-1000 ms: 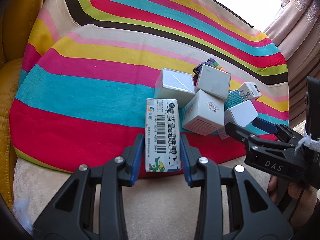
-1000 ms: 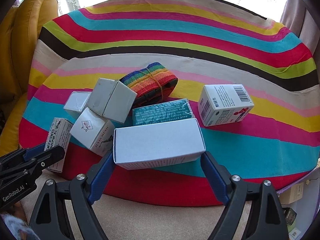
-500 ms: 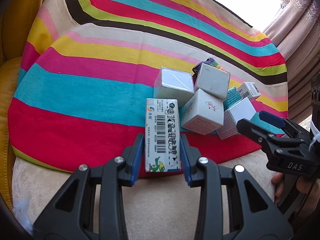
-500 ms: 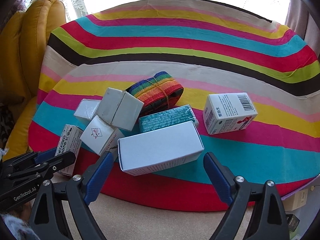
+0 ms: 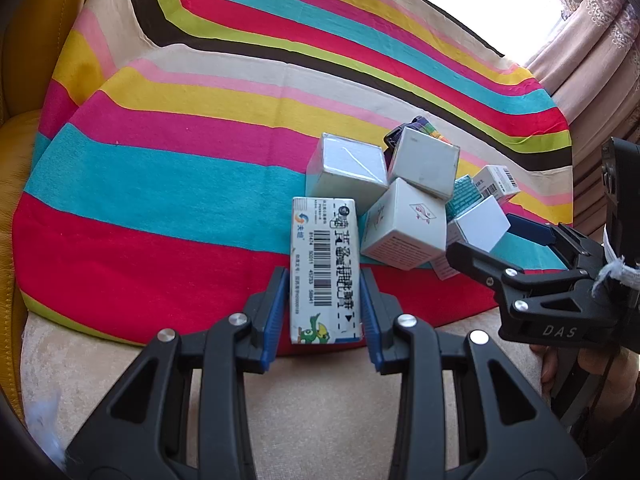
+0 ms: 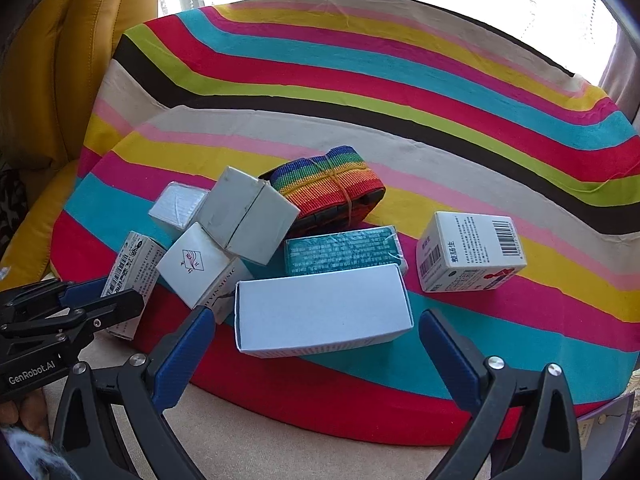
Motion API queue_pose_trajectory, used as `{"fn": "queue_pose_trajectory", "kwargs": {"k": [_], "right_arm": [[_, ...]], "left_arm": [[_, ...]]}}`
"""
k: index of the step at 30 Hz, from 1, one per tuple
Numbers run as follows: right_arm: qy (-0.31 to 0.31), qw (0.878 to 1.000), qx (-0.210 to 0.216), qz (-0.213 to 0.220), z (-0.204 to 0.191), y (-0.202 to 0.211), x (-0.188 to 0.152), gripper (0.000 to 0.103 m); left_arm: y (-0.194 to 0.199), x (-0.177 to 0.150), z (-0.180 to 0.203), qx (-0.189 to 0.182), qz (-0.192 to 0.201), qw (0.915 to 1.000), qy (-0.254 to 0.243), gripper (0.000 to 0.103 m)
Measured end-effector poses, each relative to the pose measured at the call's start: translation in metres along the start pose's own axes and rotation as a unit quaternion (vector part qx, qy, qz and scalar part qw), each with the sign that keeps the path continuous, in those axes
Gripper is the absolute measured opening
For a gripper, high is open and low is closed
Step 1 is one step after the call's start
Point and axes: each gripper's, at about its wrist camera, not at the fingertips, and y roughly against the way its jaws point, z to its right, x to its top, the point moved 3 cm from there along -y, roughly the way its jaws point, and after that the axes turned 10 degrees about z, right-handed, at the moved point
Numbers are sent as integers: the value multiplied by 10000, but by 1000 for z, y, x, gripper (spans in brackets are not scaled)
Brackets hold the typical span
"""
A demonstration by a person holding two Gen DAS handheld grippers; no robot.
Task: Organize objects
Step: 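Grasp the plain white box with the right tool while the left tool holds its box, then carry both white boxes into the storage box and open both tools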
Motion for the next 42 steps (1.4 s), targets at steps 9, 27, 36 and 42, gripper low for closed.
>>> {"fn": "queue_pose_trajectory", "kwargs": {"k": [9,27,36,42], "right_arm": [[69,9998,106,-140,1,-14,-5,103],[-96,9979,-196,610,6,44,-26,87],[-560,9949,-214,814,20,81,-50,87],[-837,9918,-324,912,31,107,-70,87]], "left_arm": [[1,-1,5,123,71,9998,-112,39],[44,-7,29,690,818,9924,-599,39],[64,-19,71,589,959,9861,-1223,39],[69,-34,101,395,862,9837,-1528,39]]}}
